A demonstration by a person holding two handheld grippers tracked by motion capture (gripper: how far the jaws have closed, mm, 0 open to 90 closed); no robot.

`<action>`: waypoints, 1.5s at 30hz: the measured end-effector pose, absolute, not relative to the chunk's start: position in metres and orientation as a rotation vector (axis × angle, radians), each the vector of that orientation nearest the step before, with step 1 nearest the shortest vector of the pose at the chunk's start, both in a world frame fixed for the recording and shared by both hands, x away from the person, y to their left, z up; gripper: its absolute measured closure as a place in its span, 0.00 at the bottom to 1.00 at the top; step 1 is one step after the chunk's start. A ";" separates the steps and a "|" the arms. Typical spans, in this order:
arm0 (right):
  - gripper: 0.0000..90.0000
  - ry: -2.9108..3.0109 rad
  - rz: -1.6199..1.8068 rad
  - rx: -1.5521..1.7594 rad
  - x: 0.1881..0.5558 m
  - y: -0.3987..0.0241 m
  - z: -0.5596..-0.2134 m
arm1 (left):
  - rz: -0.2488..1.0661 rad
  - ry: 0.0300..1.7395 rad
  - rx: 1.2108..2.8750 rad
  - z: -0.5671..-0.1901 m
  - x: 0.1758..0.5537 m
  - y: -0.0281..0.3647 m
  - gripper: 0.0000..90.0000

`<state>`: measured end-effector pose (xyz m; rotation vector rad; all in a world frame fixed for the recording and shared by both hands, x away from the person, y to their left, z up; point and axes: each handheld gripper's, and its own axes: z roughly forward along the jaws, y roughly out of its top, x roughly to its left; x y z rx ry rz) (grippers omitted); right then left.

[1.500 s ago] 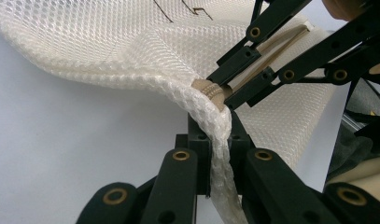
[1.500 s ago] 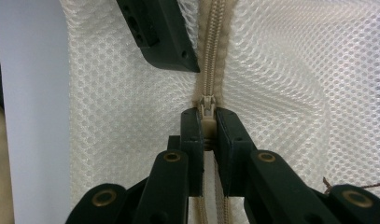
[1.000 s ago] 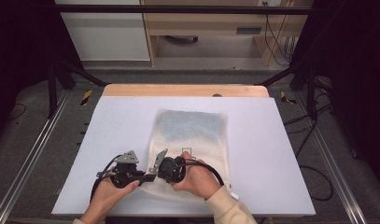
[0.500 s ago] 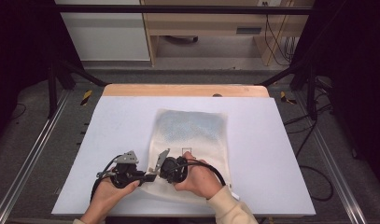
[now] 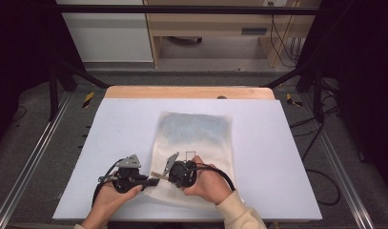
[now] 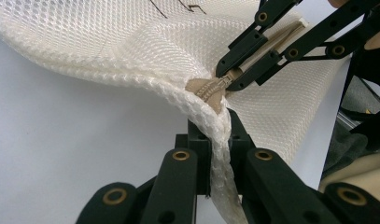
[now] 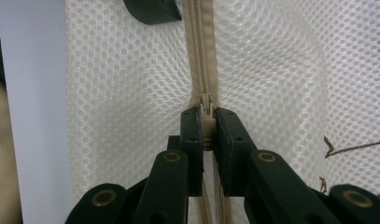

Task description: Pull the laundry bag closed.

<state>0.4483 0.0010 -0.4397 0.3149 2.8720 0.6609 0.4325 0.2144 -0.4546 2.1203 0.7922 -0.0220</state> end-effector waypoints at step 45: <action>0.91 2.763 0.695 0.591 0.432 -0.106 -0.428 | -0.039 0.774 2.142 -0.462 0.428 0.211 0.94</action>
